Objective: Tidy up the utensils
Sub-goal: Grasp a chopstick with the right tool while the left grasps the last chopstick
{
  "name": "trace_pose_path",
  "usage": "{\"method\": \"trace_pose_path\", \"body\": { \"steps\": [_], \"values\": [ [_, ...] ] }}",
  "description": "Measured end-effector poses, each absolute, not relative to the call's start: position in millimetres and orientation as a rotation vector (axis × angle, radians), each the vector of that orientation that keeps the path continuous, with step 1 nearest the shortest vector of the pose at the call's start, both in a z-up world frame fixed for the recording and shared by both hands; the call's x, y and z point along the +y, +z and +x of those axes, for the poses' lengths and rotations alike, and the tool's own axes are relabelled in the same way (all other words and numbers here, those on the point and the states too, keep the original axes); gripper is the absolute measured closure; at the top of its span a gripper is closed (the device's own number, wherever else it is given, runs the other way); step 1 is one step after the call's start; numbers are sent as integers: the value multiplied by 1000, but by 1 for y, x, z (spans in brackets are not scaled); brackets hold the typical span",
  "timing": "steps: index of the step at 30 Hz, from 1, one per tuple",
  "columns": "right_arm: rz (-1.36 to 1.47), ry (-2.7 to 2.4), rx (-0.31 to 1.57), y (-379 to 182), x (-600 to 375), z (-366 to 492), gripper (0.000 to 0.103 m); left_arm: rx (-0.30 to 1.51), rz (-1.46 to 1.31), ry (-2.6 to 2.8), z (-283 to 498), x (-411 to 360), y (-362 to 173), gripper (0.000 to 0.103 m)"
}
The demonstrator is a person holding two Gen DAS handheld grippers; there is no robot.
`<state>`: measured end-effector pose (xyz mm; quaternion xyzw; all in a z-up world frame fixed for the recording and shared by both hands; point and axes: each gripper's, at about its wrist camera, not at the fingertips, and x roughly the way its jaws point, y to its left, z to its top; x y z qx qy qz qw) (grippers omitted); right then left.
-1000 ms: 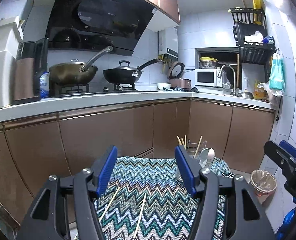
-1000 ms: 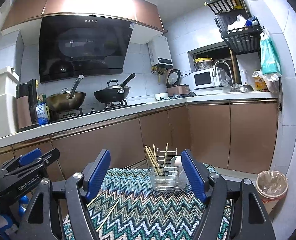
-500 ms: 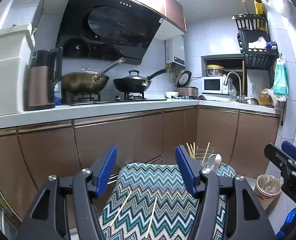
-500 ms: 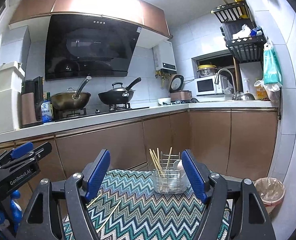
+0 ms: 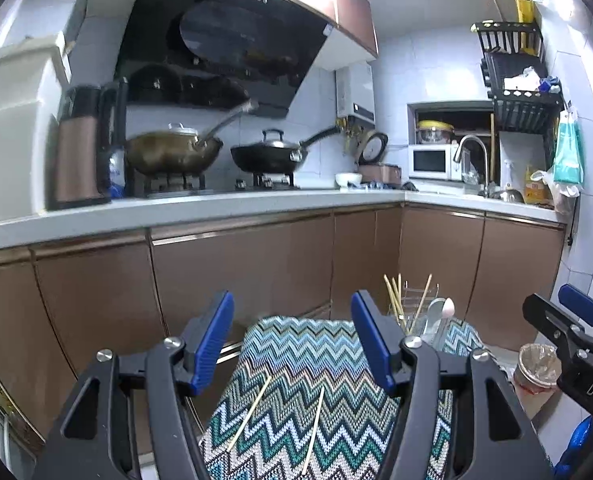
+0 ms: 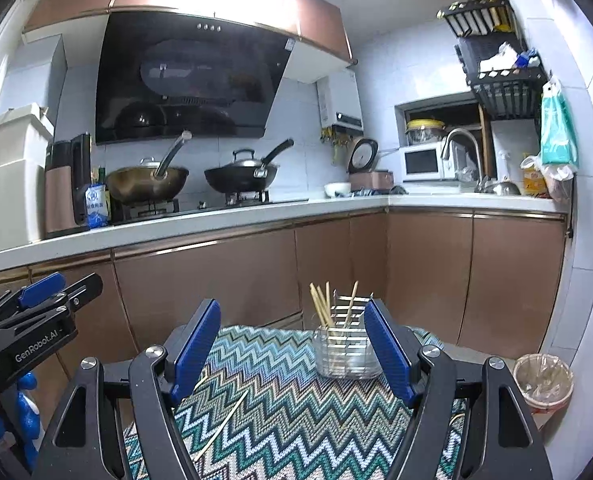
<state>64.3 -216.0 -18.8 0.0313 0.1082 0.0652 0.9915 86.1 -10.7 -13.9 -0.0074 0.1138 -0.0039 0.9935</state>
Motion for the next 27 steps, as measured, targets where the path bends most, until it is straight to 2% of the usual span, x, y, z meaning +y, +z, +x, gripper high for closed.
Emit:
{"method": "trace_pose_path", "body": {
  "steps": [6,10,17,21,26,27],
  "values": [
    [73,197,407,-46,-196,113,32,426,-68,-97,146,27,-43,44],
    [111,292,581,-78,-175,159,46,543,-23,-105,193,49,-72,44],
    [153,393,881,-148,-136,251,67,848,-77,-268,277,78,-137,45],
    [163,407,1026,-188,-118,298,72,992,-93,-304,315,78,-179,45],
    [170,395,1131,-223,-108,334,80,1107,-107,-315,350,77,-214,61],
    [167,389,1146,-229,-107,339,81,1122,-104,-309,355,77,-218,61]
  ]
}}
